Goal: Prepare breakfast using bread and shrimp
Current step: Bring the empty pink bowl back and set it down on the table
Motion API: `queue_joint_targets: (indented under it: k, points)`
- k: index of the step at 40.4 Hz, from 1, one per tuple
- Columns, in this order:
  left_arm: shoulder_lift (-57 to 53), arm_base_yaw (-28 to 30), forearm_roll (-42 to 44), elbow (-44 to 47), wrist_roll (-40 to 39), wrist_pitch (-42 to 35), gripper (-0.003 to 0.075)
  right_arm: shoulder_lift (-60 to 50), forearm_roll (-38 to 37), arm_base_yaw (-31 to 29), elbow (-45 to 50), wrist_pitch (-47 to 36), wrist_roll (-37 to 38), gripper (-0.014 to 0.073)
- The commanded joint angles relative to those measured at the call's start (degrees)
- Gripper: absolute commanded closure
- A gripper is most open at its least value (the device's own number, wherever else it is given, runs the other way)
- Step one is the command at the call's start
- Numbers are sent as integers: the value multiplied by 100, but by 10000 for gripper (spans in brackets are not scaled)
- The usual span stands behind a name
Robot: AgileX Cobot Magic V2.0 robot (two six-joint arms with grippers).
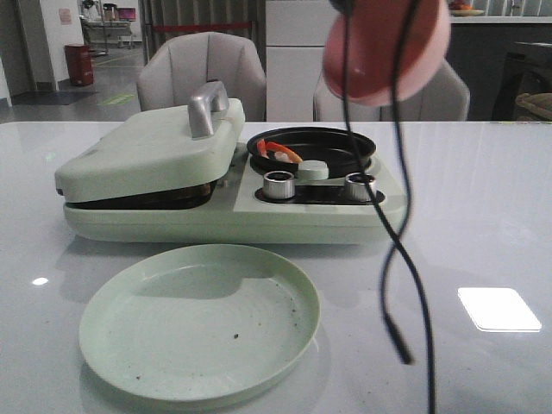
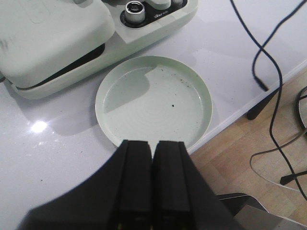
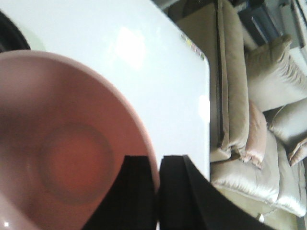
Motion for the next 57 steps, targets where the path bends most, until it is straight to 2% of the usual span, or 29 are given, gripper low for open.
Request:
queue_joint_targets:
  k: [1, 9, 16, 22, 30, 36, 39, 43, 46, 57]
  points:
    - [-25, -43, -70, -154, -55, -450, 619, -871, -83, -284, 653, 233, 77, 540]
    - [-25, -43, -70, -154, -55, -450, 619, -1780, 1142, -1214, 1965, -630, 88, 540]
    - [-25, -43, -70, -154, -55, -450, 619, -2173, 2479, -2384, 2886, -1687, -73, 540]
    - [-25, -43, -70, -154, -55, -450, 619, -2146, 3702, -3251, 3613, -2562, -748, 540]
    - [-25, -43, -70, -154, -55, -450, 619, -2102, 5222, -3752, 4346, -3673, -1720, 540]
    - [-25, -43, -70, -154, -55, -450, 619, -1923, 5414, -3768, 4402, -3799, -1860, 516]
    - [-25, -43, -70, -154, -55, -450, 619, -1902, 5414, -3768, 4402, -3818, -1860, 432]
    - [-25, -43, -70, -154, -55, -450, 619, -1902, 5407, -3768, 4402, -3818, -1860, 239]
    - [-25, -43, -70, -154, -55, -450, 619, -1909, 5387, -3768, 4402, -3818, -1860, 139]
    - [-25, -43, -70, -154, -55, -450, 619, -2549, 5325, -3749, 4383, -3802, -1860, 120]
